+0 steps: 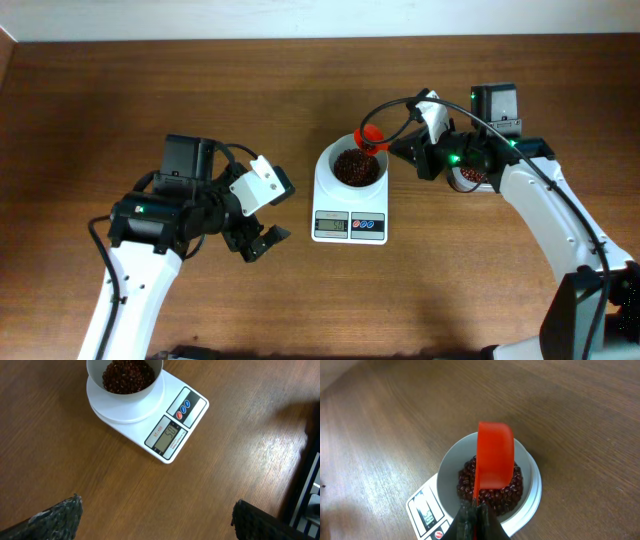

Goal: Scoop and weigh 50g on scale
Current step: 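Tilt the scoop and pour beans gradually into the white bowl, then move the empty scoop back to the bean tub with right gripper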

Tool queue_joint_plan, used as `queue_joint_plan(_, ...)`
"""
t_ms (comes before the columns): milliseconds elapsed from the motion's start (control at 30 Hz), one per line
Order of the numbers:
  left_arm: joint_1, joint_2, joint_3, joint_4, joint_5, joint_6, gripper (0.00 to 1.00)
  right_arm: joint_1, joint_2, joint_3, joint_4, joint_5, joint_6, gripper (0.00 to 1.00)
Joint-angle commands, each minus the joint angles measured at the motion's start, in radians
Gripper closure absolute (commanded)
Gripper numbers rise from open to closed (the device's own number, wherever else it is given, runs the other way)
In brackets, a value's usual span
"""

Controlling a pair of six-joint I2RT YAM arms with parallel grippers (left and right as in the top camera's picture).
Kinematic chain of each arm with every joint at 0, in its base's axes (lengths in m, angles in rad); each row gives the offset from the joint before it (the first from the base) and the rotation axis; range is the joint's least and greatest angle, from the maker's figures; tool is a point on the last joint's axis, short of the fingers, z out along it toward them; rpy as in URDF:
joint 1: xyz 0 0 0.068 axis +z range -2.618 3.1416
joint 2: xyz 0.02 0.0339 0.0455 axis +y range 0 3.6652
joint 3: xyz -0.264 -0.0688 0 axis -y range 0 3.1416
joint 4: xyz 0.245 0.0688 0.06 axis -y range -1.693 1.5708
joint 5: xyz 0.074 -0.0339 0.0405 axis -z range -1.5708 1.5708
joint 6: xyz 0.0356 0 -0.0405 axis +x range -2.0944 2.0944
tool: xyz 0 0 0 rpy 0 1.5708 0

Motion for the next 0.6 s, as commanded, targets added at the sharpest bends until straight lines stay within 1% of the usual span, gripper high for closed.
queue_joint_plan(0,0.005,-0.011,0.019,0.001,0.003,0.006,0.01,0.004,-0.02,0.007,-0.001,-0.062,-0.045,0.96)
queue_joint_plan(167,0.005,-0.011,0.019,0.001,0.003,0.006,0.01,0.004,-0.02,0.007,-0.002,-0.052,-0.039,0.96)
queue_joint_plan(300,0.005,-0.011,0.019,0.001,0.003,0.006,0.01,0.004,-0.02,0.007,0.0,-0.052,0.04,0.96)
queue_joint_plan(333,0.005,-0.011,0.019,0.001,0.003,0.006,0.01,0.004,-0.02,0.007,0.0,-0.053,0.079,0.96)
queue_joint_plan(367,0.005,-0.011,0.019,0.001,0.003,0.006,0.01,0.003,-0.02,0.007,0.0,-0.068,0.098,0.96)
queue_joint_plan(433,0.005,-0.011,0.019,0.001,0.003,0.006,0.01,-0.005,-0.021,0.008,0.008,-0.159,0.106,0.96)
queue_joint_plan(467,0.005,-0.011,0.019,0.001,0.003,0.006,0.01,-0.015,-0.021,0.01,0.015,-0.176,0.15,0.96)
queue_joint_plan(533,0.005,-0.011,0.019,0.001,0.003,0.006,0.01,-0.066,-0.021,0.01,0.018,-0.224,0.226,0.96)
queue_joint_plan(567,0.005,-0.011,0.019,0.001,0.003,0.006,0.01,-0.092,-0.021,0.01,0.019,-0.27,0.225,0.96)
